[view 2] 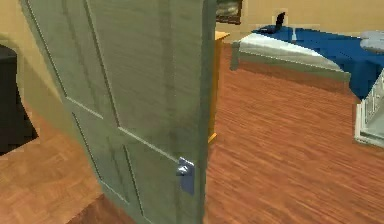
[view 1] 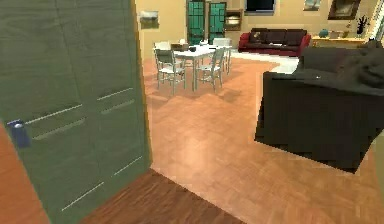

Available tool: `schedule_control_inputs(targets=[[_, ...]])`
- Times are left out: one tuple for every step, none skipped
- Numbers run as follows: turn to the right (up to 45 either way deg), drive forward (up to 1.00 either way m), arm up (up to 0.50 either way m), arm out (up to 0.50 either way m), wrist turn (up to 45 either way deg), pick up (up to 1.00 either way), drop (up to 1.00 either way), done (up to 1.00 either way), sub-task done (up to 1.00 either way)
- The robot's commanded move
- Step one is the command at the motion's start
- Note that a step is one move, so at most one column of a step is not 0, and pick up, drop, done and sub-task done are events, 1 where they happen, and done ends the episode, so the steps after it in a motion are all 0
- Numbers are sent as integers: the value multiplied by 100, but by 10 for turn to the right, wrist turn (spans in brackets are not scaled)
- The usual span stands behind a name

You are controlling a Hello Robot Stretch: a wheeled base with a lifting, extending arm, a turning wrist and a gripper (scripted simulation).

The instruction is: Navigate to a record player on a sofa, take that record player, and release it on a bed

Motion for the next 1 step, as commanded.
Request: schedule_control_inputs(targets=[[0,100,0,0,0,0,0,0,0]])
